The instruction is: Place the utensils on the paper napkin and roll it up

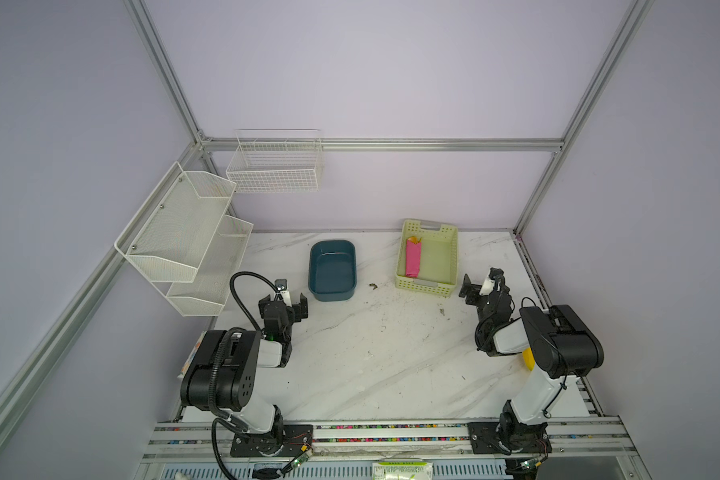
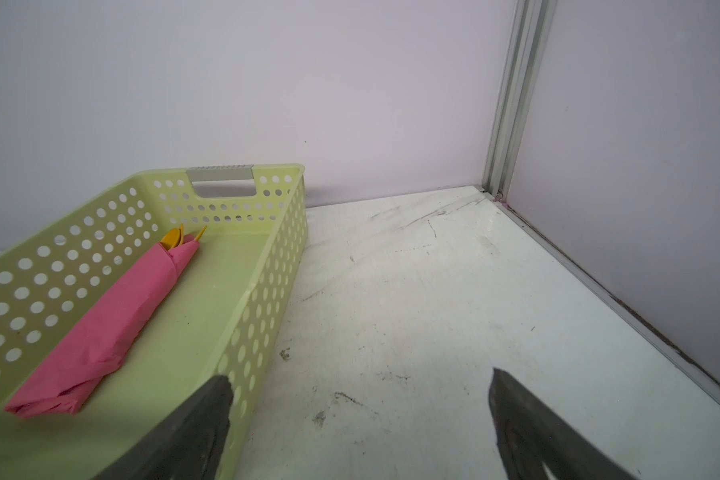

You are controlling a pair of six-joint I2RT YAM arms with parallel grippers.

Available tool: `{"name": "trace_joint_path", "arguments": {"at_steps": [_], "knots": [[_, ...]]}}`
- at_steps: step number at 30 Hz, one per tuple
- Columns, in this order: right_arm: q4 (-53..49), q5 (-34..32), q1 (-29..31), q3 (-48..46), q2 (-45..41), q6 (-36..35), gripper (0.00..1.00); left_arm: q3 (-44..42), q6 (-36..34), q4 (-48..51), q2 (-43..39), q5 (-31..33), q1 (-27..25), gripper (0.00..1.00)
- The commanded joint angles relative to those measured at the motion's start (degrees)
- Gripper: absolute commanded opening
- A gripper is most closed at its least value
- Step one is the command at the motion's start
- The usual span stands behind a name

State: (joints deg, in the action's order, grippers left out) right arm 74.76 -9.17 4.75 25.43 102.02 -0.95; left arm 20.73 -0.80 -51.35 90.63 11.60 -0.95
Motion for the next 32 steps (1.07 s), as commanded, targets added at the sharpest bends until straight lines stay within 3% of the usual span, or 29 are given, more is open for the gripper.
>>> {"name": "trace_joint_path", "arguments": {"at_steps": [1, 7, 32], "knots": [[2.23, -0.15, -0.36, 0.87, -0.15, -0.99, 0.97, 0.69, 0.37, -3.11, -0.63, -2.85, 0.86, 1.0], [2.25, -0.15, -0.36, 0.93, -0.15, -1.0, 0.97, 0.79, 0.39, -2.79, -0.8, -6.61, 2.24, 1.0], [2.41, 0.1, -0.27, 0.87, -0.2, -1.19, 0.97, 0.87, 0.48, -2.58, -0.76, -7.29, 2.62, 1.0]]}}
